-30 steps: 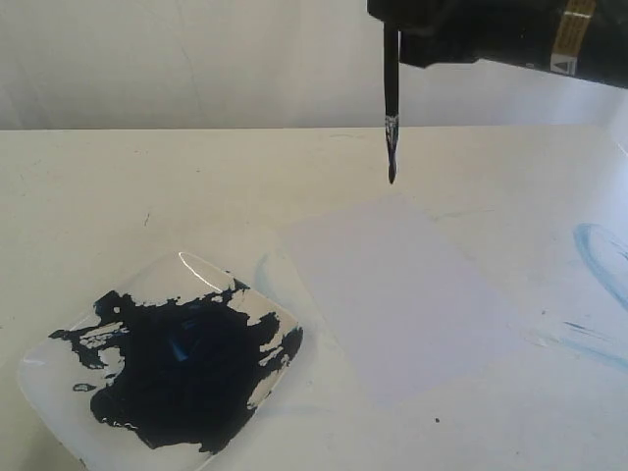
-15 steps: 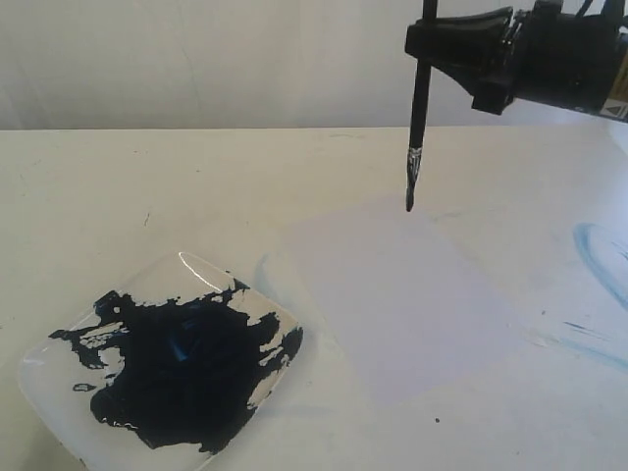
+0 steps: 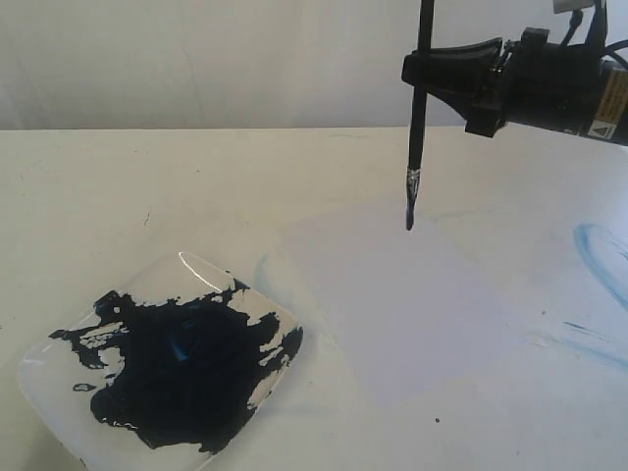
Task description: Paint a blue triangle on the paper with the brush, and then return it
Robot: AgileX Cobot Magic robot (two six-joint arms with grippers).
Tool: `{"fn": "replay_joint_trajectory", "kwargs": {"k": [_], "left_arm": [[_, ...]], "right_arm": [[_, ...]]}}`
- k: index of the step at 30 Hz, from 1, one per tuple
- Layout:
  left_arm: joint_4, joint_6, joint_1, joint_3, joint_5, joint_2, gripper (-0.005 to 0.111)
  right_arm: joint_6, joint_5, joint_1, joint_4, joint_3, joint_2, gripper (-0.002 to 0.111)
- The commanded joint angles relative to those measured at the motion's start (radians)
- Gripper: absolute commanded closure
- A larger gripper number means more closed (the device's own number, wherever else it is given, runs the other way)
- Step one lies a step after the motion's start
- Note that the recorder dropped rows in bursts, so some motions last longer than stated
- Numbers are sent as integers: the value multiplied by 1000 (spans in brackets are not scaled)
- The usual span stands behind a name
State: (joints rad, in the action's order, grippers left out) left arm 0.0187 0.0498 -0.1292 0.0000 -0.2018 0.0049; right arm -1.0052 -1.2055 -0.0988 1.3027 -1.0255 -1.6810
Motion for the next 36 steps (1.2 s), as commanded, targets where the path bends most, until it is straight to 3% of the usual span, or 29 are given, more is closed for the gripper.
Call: {"fn": "replay_joint_trajectory", "kwargs": {"k": [1,8,10,13,16,18,22,25,26,27,29,30,31,32,34,36], "left_arm": [[1,9,-2,0,9,-5,107],[1,11,-2,0,118,-5,107],[-19,-14,-2,0,249,-5,107],[-102,-201,-2,0,448,-5,107],[-142,-192,1,0,529,-5,107],[-189,-166,1,-41,440,69,107],[-188,-188,1,-238,327,410,107],[-130,-178,-7,-458,202,720,107],[-108,-160,-24,-643,50,892,107],[-124,-101,-42,-750,-43,1018,107],[-389,303,-64,-1065,-340,1295,107],[-667,572,-58,-1223,-523,1459,107],[-814,686,-52,-1328,-637,1560,107],[-910,738,-51,-1468,-738,1682,107],[-943,705,-75,-1634,-805,1874,107],[-925,680,-105,-1717,-826,1973,107]], "right_arm": [[26,-16,9,-10,4,-31,108],[67,-16,9,-56,4,-93,108],[79,-16,9,-70,4,-105,108],[89,-16,9,-84,4,-122,108],[99,-16,9,-96,4,-132,108],[112,-16,9,-103,2,-134,108],[112,-16,9,-98,2,-135,108],[105,-16,9,-95,2,-135,108],[105,-16,9,-95,2,-135,108],[105,-16,9,-95,2,-135,108],[105,-16,9,-95,2,-135,108],[105,-16,9,-77,2,-135,108],[105,-16,9,-58,2,-135,108],[105,-16,9,-33,2,-135,108],[119,-16,9,-13,4,-135,108],[150,-16,9,-13,4,-135,108]]}}
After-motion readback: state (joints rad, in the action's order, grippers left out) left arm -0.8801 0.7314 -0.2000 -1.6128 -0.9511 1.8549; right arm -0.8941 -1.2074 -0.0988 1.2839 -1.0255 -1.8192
